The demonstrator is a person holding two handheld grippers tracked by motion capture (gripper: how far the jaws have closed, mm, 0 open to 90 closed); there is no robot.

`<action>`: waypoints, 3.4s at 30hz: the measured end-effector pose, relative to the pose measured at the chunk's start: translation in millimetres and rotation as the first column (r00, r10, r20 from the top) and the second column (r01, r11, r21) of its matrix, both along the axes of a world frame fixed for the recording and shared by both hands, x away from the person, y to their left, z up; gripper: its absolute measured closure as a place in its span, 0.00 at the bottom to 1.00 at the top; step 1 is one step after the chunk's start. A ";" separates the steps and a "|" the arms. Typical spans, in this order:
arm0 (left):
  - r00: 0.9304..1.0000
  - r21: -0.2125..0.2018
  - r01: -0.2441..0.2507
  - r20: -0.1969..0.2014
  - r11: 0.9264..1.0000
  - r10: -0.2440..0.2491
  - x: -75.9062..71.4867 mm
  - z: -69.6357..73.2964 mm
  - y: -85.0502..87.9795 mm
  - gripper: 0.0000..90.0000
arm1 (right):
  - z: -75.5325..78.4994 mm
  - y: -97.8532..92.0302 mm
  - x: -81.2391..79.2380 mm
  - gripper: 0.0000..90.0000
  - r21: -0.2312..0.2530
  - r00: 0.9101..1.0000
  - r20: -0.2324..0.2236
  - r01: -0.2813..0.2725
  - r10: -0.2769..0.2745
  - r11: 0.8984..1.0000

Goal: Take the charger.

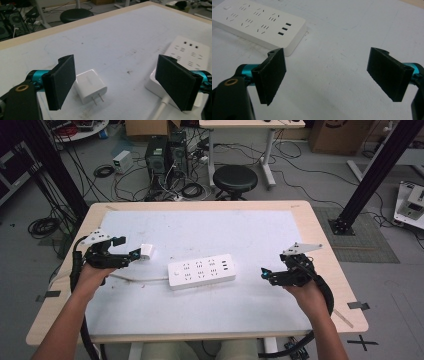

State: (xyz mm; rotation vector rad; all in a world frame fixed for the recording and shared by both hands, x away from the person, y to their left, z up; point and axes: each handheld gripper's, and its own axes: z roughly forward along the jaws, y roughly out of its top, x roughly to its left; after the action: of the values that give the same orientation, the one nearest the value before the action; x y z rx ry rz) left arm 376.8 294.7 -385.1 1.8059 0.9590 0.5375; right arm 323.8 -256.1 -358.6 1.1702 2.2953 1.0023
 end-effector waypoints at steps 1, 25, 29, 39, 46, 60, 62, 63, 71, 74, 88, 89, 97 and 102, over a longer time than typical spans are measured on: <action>0.996 -0.006 -0.075 -0.048 0.997 0.075 8.2 -4.2 0.1 0.19 | -1.8 1.1 1.4 0.18 -0.005 1.000 -0.002 -0.002 0.002 1.000; 0.951 0.106 -0.250 -0.162 0.962 0.265 36.5 -35.4 -32.8 0.19 | -4.0 -2.3 3.5 0.18 0.000 1.000 0.000 0.009 -0.009 1.000; 0.946 0.123 -0.263 -0.162 0.957 0.280 37.6 -39.4 -34.0 0.19 | -4.4 -2.3 3.5 0.18 0.004 1.000 -0.006 0.015 -0.015 1.000; 0.929 0.181 -0.279 -0.199 0.943 0.313 44.2 -54.1 -41.7 0.19 | -8.8 -2.9 5.1 0.18 0.004 1.000 -0.013 0.013 -0.013 1.000; 0.924 0.196 -0.285 -0.203 0.938 0.323 48.0 -59.3 -45.3 0.19 | -9.1 -5.3 5.3 0.18 0.007 1.000 -0.012 0.016 -0.016 1.000; 0.914 0.199 -0.295 -0.226 0.935 0.337 51.5 -64.3 -46.5 0.26 | -10.8 -9.4 6.0 0.18 0.008 1.000 -0.018 0.026 -0.025 1.000; 0.915 0.203 -0.294 -0.224 0.934 0.336 51.2 -63.9 -47.3 0.28 | -10.8 -9.6 6.1 0.18 0.010 1.000 -0.019 0.025 -0.025 1.000; 0.915 0.206 -0.292 -0.225 0.934 0.335 50.9 -63.5 -47.6 0.30 | -10.9 -9.9 6.4 0.18 0.010 1.000 -0.015 0.024 -0.024 1.000; 0.914 0.203 -0.293 -0.229 0.934 0.336 48.9 -60.7 -47.2 0.47 | -11.3 -9.9 6.7 0.18 0.013 0.999 -0.019 0.027 -0.026 1.000; 0.909 0.195 -0.305 -0.232 0.932 0.346 48.5 -60.6 -47.9 0.47 | -11.1 -9.9 7.6 0.18 0.012 1.000 -0.018 0.024 -0.024 1.000; 0.911 0.116 -0.341 -0.204 0.933 0.358 30.3 -42.7 -42.6 0.47 | -13.0 -8.9 8.8 0.18 0.013 1.000 -0.023 0.006 -0.006 1.000; 0.913 0.114 -0.342 -0.198 0.933 0.358 28.5 -41.0 -42.9 0.47 | -13.1 -8.9 8.8 0.18 0.016 1.000 -0.021 0.004 -0.004 1.000; 0.943 0.070 -0.292 -0.147 0.954 0.299 10.1 -23.9 -48.5 0.47 | -12.2 -6.8 6.7 0.18 0.019 0.999 -0.024 -0.020 0.021 1.000; 0.968 0.001 -0.231 -0.104 0.973 0.230 -5.7 -11.4 -50.5 0.47 | -9.8 -4.2 4.9 0.18 0.023 0.999 -0.013 -0.050 0.050 0.998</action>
State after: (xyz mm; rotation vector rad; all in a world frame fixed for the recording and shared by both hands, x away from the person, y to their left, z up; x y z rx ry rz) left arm 371.1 244.1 -396.5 1.7362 1.2512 0.5846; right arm 328.7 -260.3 -368.4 1.1368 2.3402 1.0446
